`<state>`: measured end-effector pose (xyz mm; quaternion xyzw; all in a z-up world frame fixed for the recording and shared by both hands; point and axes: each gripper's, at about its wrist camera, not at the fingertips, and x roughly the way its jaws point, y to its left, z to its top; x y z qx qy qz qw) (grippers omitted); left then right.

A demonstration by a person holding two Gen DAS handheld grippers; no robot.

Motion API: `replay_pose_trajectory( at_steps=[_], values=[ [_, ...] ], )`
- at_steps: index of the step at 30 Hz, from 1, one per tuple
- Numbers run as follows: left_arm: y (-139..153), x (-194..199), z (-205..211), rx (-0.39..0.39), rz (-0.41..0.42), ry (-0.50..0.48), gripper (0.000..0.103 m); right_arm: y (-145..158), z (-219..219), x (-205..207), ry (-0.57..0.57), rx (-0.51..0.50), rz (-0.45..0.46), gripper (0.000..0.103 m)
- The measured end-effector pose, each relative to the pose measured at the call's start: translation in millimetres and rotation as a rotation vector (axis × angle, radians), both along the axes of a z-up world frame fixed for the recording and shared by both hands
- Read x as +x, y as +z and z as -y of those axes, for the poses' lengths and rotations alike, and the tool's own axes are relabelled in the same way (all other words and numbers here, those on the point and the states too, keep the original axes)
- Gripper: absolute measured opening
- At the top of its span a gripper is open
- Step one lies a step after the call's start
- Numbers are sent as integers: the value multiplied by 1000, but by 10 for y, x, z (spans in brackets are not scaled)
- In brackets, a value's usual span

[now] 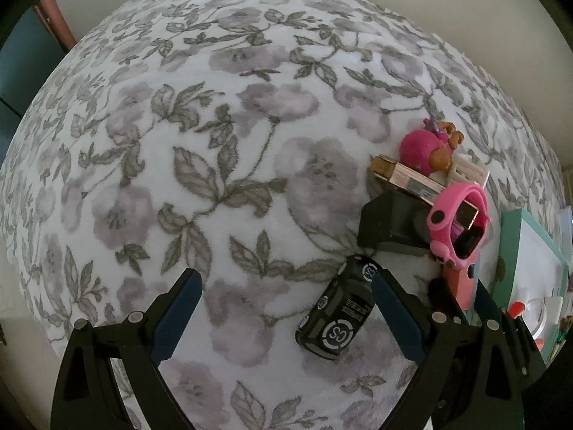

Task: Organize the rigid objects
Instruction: 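Grasp the pink-and-blue block with the right gripper while the left gripper grasps the black toy car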

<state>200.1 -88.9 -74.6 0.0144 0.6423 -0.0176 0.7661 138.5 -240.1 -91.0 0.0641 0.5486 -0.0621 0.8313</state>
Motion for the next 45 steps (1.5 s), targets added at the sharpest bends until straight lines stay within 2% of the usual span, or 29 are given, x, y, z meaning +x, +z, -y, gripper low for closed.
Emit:
replay_pose_trajectory(
  at_steps=[15,19,21,26,36,39,41,45],
  values=[
    [-217,-108,437,33,-52,-104,95,10,58,-140,11,20,-16,45],
    [-290,-160,537,16,-72,-122,71,14,75,-179,10,27,-21,45],
    [-325,-193,593,23,-65,-130,69,13,85,-193,9,31,-22,45],
    [-273,-253,690,9,-47,-167,47,14,91,-214,11,32,-22,45],
    [-186,-372,698,4,-25,-139,43,15,69,-314,20,26,-36,45],
    [-183,-455,637,-40,-32,-123,42,18,63,-350,18,34,-46,45],
    [-147,-502,640,-54,-28,-121,39,19,68,-375,12,49,-51,45],
    [-89,-584,663,-55,-12,-125,39,34,110,-439,-8,94,-60,45]
  ],
)
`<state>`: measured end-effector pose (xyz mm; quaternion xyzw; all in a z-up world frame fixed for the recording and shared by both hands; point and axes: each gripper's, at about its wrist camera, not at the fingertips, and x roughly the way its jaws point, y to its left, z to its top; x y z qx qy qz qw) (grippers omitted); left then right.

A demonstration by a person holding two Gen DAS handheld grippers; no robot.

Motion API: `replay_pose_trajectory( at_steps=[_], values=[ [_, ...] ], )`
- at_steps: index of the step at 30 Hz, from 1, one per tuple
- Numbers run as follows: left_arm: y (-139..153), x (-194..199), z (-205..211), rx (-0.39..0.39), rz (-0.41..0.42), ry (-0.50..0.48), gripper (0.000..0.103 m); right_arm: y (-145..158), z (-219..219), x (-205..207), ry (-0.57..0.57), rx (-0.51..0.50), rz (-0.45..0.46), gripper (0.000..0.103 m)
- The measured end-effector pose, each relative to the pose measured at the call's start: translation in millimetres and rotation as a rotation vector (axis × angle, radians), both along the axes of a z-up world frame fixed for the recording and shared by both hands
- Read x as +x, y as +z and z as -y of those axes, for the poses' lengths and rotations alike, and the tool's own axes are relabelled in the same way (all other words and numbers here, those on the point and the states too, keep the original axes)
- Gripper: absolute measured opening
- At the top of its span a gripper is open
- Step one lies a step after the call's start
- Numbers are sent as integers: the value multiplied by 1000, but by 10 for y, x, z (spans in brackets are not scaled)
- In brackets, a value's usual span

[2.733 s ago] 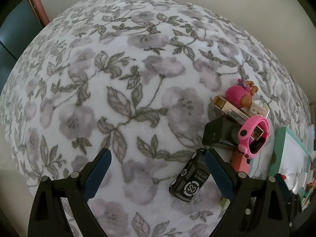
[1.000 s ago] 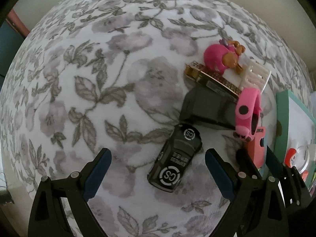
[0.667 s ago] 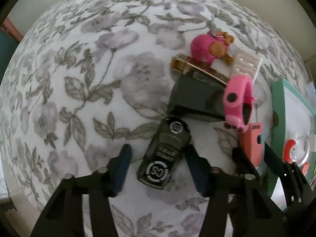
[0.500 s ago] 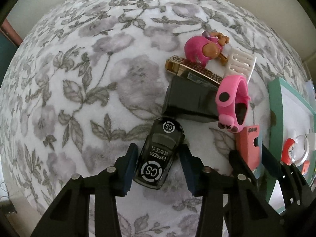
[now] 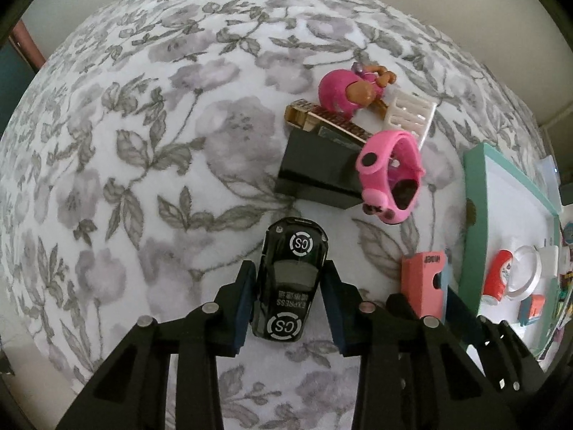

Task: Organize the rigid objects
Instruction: 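Grasp the pink-and-blue block with the right gripper while the left gripper grasps the black toy car, then carry the pink-and-blue block and black toy car over the teal-rimmed tray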

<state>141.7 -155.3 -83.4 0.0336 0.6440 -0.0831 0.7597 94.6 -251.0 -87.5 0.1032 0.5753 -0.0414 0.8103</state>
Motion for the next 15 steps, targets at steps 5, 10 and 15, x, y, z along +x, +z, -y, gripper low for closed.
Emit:
replay_pose_trajectory(
  at_steps=[5,10,15],
  values=[
    [111,-96,-24,-17,10,-7,37,52,96,-79,-44,58,-1,45],
    [257,-83,-63,-43,39,7,36,163,140,-134,-58,90,24,45],
    [431,-43,-129,-85,97,18,36,338,230,-211,-78,93,62,45]
  ],
)
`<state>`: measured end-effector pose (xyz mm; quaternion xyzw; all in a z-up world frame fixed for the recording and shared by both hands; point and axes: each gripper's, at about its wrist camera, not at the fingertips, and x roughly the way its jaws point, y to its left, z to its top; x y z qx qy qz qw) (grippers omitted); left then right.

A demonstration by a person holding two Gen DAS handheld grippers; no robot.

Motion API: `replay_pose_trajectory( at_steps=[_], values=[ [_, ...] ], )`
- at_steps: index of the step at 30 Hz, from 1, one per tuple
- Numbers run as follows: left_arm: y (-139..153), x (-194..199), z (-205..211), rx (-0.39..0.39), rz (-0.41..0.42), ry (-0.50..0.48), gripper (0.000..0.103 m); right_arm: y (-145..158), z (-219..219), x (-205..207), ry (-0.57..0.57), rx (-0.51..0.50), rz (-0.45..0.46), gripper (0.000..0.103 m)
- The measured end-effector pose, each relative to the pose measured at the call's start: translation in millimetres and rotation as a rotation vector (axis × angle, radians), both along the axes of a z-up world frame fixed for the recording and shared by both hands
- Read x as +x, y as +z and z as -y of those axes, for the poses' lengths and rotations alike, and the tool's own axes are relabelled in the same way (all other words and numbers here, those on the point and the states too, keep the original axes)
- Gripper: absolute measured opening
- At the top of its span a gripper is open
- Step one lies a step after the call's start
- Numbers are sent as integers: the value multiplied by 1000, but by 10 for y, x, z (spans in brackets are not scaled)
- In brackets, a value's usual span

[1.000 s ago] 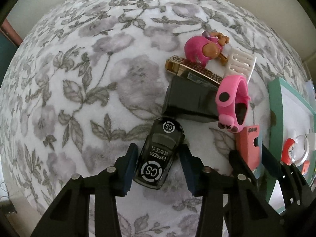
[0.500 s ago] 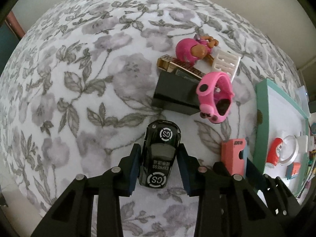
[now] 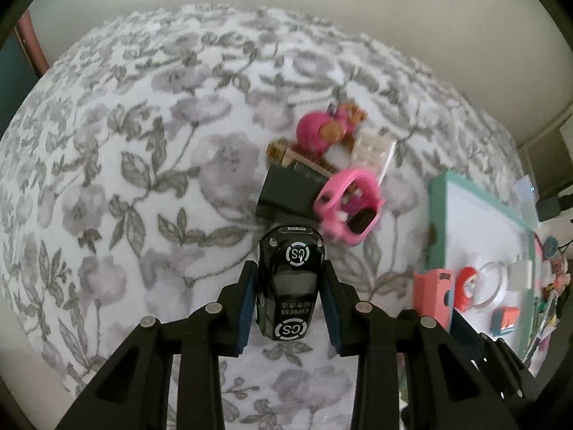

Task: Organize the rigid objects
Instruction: 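Carry the pink-and-blue block and black toy car over the teal-rimmed tray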

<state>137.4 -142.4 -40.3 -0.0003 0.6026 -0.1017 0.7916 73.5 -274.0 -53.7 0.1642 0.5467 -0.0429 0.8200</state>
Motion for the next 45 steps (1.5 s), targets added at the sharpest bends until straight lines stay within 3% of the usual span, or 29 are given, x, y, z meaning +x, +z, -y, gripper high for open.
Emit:
replay_pose_trajectory(
  at_steps=[12,24,36,45],
  values=[
    [518,-98,247,-37,167,-75,36,677,414,-276,-118,-62,118,45],
    [702,-379,740,-70,200,-221,36,965,1072,-644,-268,-109,135,45],
    [581,-693,1259,-45,165,-363,36,798,1464,-830,-335,-110,64,45],
    [352,-819,1491,30,115,-438,36,418,1569,-824,-337,-44,-51,45]
  ],
)
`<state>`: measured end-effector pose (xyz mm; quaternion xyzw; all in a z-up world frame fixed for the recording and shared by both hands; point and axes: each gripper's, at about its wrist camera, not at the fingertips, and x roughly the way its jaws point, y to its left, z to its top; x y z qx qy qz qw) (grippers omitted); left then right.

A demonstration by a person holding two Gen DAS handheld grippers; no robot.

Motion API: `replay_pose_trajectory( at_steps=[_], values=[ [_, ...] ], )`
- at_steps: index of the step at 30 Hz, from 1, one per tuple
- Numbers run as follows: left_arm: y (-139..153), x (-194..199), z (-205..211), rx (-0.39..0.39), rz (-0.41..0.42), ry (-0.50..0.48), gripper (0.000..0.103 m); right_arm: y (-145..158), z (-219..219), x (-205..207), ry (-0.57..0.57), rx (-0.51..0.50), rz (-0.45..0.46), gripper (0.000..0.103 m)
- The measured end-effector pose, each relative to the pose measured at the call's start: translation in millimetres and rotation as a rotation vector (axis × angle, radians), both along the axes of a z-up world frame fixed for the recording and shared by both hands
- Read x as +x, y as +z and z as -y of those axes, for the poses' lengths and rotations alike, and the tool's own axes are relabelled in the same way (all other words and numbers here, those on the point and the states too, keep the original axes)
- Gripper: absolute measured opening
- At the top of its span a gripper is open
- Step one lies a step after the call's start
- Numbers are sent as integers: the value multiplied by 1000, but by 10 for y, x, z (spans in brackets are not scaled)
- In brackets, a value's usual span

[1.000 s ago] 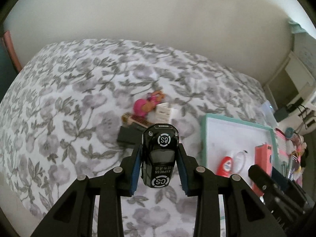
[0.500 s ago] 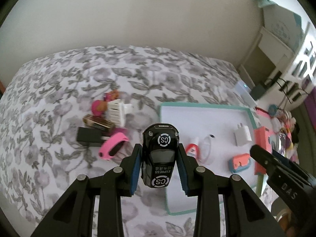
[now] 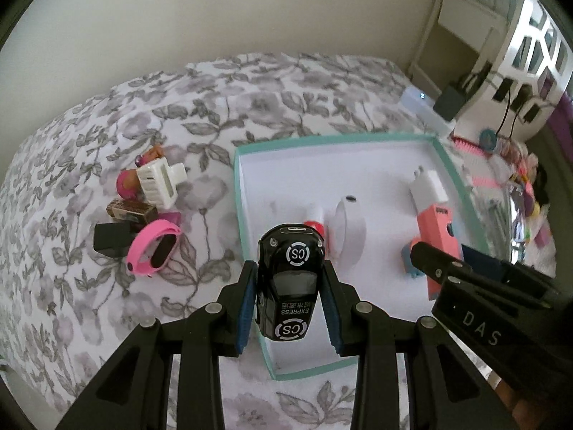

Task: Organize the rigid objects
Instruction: 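Carry the pink-and-blue block and black toy car over the teal-rimmed tray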

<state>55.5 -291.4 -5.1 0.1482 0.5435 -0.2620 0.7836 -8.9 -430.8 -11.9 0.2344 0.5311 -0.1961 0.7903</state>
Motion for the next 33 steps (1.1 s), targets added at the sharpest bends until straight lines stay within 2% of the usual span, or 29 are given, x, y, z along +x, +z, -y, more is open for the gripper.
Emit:
replay_pose_trajectory(
  at_steps=[18,33],
  values=[
    [-350,44,50,35,-138,-4,36,-334,-18,70,23,37,-109,45],
    [-604,53,59,77,-197,-8,36,-488,-20,89,19,60,-147,45]
  ],
)
